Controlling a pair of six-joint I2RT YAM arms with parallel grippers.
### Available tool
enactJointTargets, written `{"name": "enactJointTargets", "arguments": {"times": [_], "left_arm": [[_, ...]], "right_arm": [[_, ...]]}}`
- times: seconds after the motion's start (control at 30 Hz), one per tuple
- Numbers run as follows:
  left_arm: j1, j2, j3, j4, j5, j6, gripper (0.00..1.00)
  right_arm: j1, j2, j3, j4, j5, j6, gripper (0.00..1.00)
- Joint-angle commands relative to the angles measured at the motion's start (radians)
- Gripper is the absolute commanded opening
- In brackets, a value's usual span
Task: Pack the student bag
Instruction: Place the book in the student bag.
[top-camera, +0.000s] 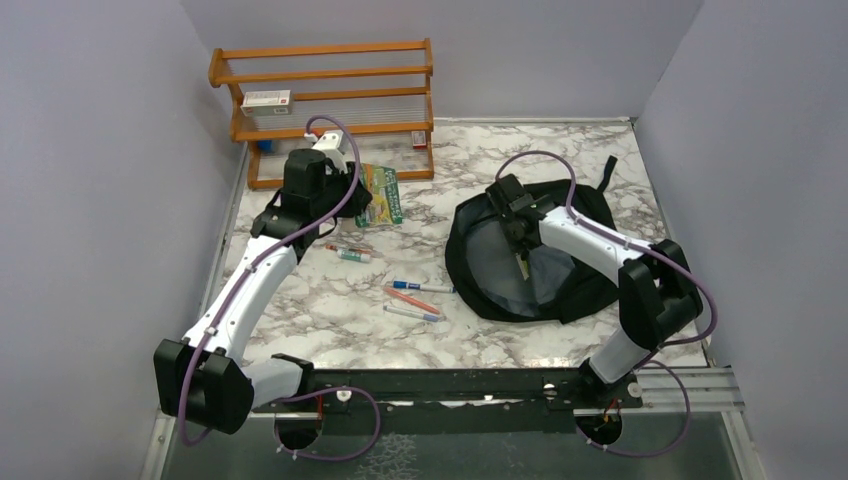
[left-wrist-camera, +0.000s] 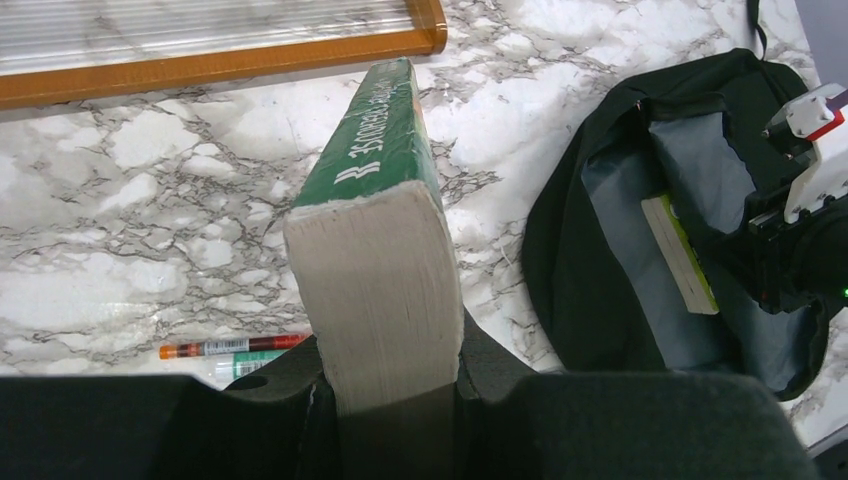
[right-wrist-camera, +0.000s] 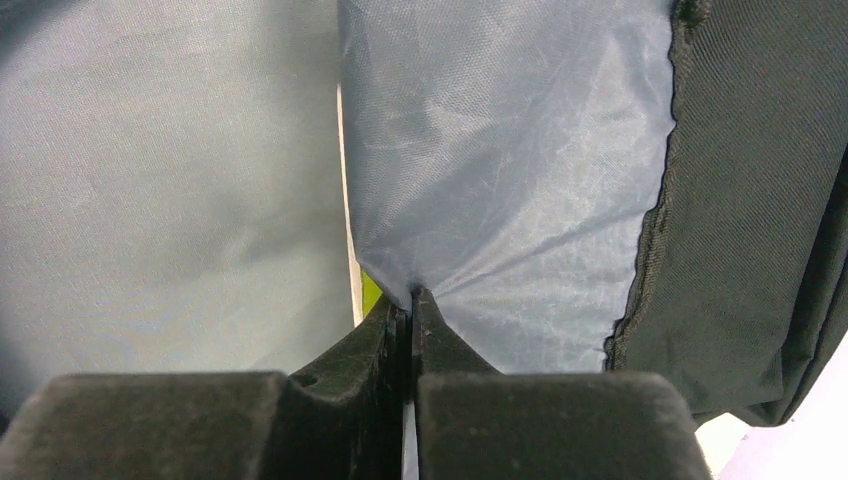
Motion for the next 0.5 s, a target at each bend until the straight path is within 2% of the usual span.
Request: {"name": "enactJointTargets", "arguments": {"times": [0.0,0.07,0.3,0.47], "left_arm": [[0.0,-0.019,0.054,0.065,0.045,-0.025,0.0],[0.0,-0.018,0.073,0.061,0.068,-0.033,0.0],[0.0,-0.006,0.099,0.086,0.179,-0.127,0.0],[-0.003,-0.012,0.0,0.281,0.338,-0.334,0.0]], "right_arm": [[0.003,-0.043,0.032,-0.031,0.061,-0.003,0.04],[0.003,-0.057,0.042,-0.04,0.071,-0.002,0.01],[0.001,-0.13,0.023,0.002,0.053,0.009,0.01],[0.001,-0.154,0.009,0.044,0.065,0.026,0.01]]}}
